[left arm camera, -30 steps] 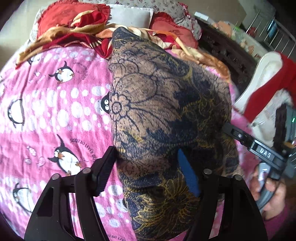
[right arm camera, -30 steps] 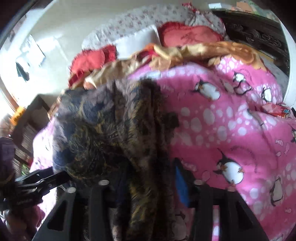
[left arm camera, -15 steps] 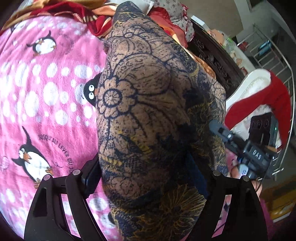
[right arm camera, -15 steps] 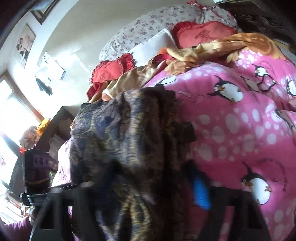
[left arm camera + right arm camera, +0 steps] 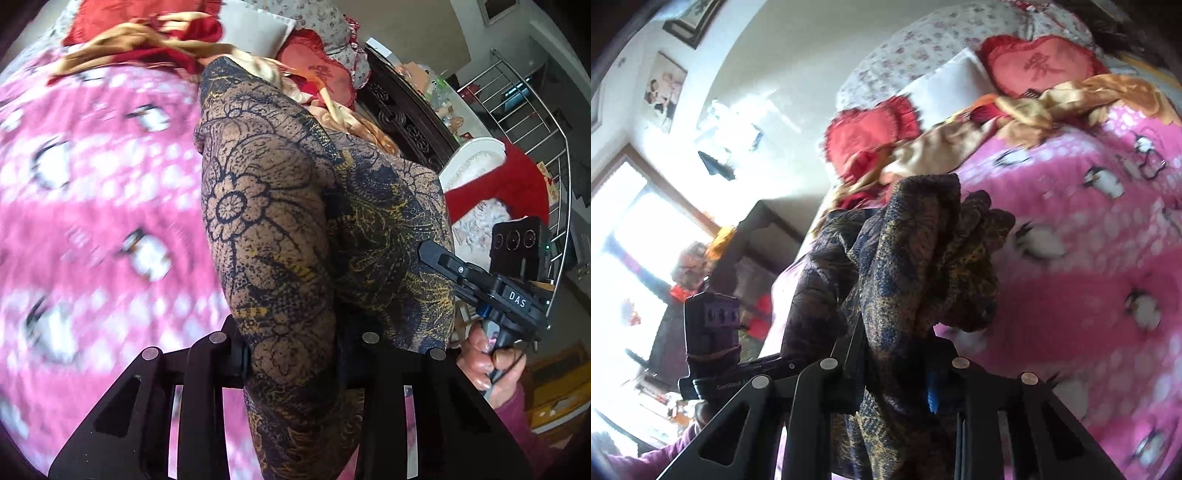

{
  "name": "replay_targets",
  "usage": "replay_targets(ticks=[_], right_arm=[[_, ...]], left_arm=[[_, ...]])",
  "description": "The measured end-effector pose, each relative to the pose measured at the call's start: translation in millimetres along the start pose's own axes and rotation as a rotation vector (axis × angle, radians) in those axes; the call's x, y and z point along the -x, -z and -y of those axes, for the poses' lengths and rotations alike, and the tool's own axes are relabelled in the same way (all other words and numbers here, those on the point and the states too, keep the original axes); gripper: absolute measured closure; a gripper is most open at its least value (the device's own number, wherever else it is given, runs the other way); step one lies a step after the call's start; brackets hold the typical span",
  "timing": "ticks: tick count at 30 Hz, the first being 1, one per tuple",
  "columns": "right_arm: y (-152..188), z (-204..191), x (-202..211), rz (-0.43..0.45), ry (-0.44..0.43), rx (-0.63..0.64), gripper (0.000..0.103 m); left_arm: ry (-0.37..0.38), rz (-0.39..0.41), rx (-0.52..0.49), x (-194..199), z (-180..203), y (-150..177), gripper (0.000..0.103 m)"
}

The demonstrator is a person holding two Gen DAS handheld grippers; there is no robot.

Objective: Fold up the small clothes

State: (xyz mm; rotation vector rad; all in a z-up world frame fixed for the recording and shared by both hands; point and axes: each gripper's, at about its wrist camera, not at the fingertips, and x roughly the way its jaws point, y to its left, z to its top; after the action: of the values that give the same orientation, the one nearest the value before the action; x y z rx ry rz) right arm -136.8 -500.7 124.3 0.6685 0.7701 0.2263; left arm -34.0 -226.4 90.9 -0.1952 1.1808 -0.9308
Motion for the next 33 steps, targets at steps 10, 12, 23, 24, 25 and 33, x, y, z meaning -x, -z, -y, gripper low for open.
replay_targets(ticks=[10,12,23,24,25,33], right_arm=[[83,-16,-65,-0.175,0.231,0.032,0.058],[84,-23,-54,-0.128,0.246,0.043,0.056],[51,-82,-99,-0.124,0.262,0.256,0.058],[52,-75,-112,-0.146,0.304,0.256,0.060],[52,-67,-125,-0.158,0.358,0.260,0.063],[65,-84,-99,-0.161,0.385,0.324,0.061]], left_arm=[[-0.195,-0.086,0.130,10,-62,84,0.053],[-0.205,-0.041,0.139,24,-63,89,0.049],[-0.463,0.124,0.033,21,-45,61,0.035],[-0.483,0.110,0.033,16,-49,61,0.035],[-0.488,0.099,0.041,10,-52,59,0.035],[-0.485,0.114,0.046,10,-53,64,0.034]])
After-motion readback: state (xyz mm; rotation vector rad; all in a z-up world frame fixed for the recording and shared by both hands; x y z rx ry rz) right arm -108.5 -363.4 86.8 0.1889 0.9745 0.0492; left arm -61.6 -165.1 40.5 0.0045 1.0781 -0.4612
